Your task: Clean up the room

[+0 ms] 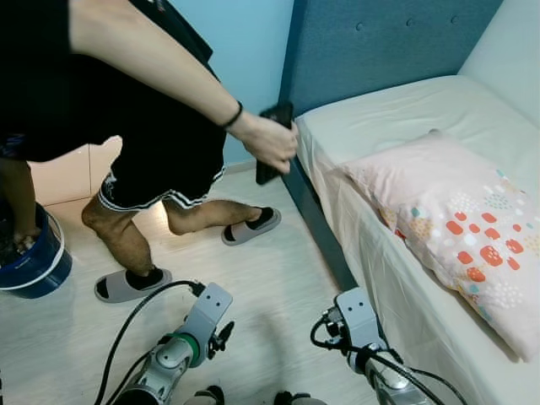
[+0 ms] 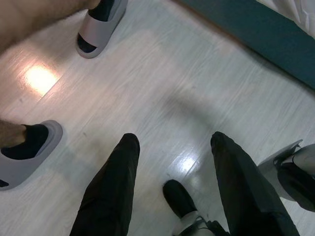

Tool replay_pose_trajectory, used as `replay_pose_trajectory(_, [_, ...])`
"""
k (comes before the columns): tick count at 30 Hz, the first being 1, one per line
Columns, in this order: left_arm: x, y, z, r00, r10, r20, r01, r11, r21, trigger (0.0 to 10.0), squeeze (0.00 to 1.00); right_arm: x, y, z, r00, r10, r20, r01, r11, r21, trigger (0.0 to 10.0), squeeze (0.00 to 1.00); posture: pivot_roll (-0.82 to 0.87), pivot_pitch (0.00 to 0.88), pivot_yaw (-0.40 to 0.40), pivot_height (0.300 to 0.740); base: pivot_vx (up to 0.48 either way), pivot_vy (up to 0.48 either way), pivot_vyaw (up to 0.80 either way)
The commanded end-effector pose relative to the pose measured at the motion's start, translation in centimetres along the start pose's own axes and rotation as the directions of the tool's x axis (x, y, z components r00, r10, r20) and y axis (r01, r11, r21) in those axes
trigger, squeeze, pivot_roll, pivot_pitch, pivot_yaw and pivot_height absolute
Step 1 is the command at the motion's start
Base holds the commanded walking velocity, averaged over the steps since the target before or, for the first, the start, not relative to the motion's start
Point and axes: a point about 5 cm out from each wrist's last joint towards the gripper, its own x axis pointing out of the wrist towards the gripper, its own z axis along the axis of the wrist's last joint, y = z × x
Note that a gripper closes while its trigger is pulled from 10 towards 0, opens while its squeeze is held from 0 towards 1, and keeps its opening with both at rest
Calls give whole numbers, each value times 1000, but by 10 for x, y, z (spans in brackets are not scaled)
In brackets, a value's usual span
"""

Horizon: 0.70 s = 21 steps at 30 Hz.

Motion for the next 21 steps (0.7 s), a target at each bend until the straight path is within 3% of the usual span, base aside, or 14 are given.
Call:
replay_pose_trajectory(1, [-2, -6, -11, 999, -19, -43, 19, 1000, 7, 10000, 0, -4, 2, -9, 1000, 0, -29, 0, 1000, 15, 10000, 0, -59, 124, -18, 740, 0, 0, 0])
replay_pose_trajectory(21, [-2, -8, -12, 998, -26, -57, 27, 999, 19, 10000, 0, -3, 3, -12, 998, 10, -54, -10, 1000, 10, 10000, 0, -53, 67, -26, 740, 0, 0, 0])
